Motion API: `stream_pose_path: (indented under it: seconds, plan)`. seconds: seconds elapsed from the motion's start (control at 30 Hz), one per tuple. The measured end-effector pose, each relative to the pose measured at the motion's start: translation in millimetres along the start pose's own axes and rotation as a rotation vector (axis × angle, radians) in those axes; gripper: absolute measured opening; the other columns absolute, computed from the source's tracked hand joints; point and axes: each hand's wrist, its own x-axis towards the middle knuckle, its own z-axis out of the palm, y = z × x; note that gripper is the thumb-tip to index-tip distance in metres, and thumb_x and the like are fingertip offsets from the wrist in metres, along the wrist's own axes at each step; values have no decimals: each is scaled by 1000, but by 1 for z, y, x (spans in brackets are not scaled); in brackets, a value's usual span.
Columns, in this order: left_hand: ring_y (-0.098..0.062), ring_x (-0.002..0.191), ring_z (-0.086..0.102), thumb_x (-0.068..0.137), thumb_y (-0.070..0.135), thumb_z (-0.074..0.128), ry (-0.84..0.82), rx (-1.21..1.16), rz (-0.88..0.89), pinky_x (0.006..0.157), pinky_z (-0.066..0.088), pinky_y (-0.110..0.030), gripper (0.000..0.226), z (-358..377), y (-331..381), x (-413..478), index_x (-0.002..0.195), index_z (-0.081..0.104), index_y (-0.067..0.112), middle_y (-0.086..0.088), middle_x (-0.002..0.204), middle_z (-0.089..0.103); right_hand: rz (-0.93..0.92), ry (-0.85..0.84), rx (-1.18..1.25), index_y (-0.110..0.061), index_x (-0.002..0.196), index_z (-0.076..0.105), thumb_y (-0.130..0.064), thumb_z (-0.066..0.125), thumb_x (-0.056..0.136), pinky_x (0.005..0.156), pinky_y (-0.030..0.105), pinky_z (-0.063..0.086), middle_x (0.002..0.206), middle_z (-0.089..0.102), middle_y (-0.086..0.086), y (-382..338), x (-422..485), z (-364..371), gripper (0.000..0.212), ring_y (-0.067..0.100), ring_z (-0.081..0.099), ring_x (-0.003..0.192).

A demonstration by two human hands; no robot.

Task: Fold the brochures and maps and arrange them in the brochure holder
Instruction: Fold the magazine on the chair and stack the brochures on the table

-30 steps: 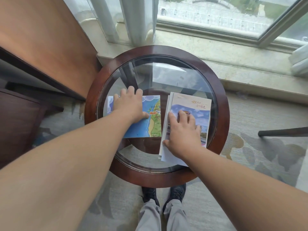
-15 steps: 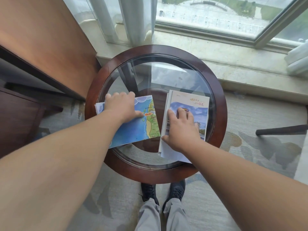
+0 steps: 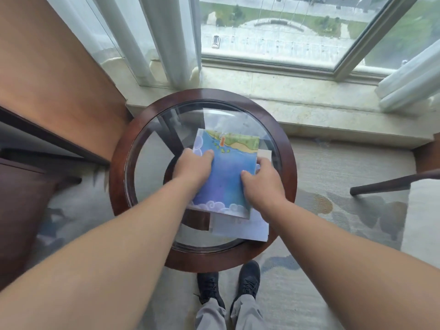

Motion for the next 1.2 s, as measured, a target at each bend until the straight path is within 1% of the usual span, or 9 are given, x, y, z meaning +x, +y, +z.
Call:
stream_pose_path:
  seconds: [0.1,0.3,0.4,0.5,0.6,0.73,0.9,1.13,1.2]
  plan:
    - [-35,98,59,89,38,52,-24,84,-50,67,42,-32,47,39,1,-19,123,47,7,-14,121,60,55,32,-140,-24,120,56,-16,53,88,78,33,48,112,67,-1,20,12,-22,33,21,60,93]
    - [-35,121,49,88,49,55,130,398,-20,93,41,-44,52,68,-13,-36,120,44,9,-13,130,52,87,-17,-366,-16,125,51,-22,60,89,75,32,43,122,61,8,50,19,-22,38,28,59,102]
    - [-32,121,45,82,57,61,167,531,45,94,38,-43,63,71,-18,-35,123,42,12,-11,130,47,35,12,-471,-18,137,40,-29,68,85,88,39,46,126,51,12,54,23,-21,60,34,54,115]
    - [-31,125,37,80,53,62,217,671,305,97,34,-44,77,72,-23,-32,141,30,18,-8,138,38,-156,-12,-608,-26,152,20,-36,74,79,101,41,40,140,34,8,54,28,-27,91,32,39,127]
    - [-29,147,13,86,46,55,155,790,637,116,14,-46,82,81,-22,-26,154,17,21,-10,159,17,-333,-150,-835,-28,157,7,-49,79,72,116,42,25,163,4,3,52,39,-33,113,26,9,149]
    - [-23,151,-9,96,54,28,23,858,695,120,-7,-46,73,101,-20,-11,157,2,22,-8,165,-5,-381,-283,-998,-21,157,-7,-57,80,67,122,44,7,165,-13,1,56,51,-33,130,21,-10,152]
    - [-24,149,-18,91,58,-3,86,975,656,119,-13,-48,70,117,-36,-5,149,-18,21,-9,163,-17,-395,-222,-1047,-20,156,-13,-56,78,71,122,44,1,165,-17,3,66,54,-26,129,21,-13,152]
    - [-25,150,4,93,57,19,35,934,762,119,7,-50,76,105,-64,-35,152,14,10,-17,162,11,-411,-203,-1068,-21,156,-13,-55,70,79,120,48,-2,165,-16,3,65,50,-26,118,21,-11,152]
    - [-23,150,-5,93,58,15,9,969,721,120,2,-49,76,105,-69,-37,153,8,12,-16,163,4,-411,-201,-1082,-21,156,-13,-56,71,77,120,49,-2,165,-16,3,65,50,-25,120,22,-10,152]
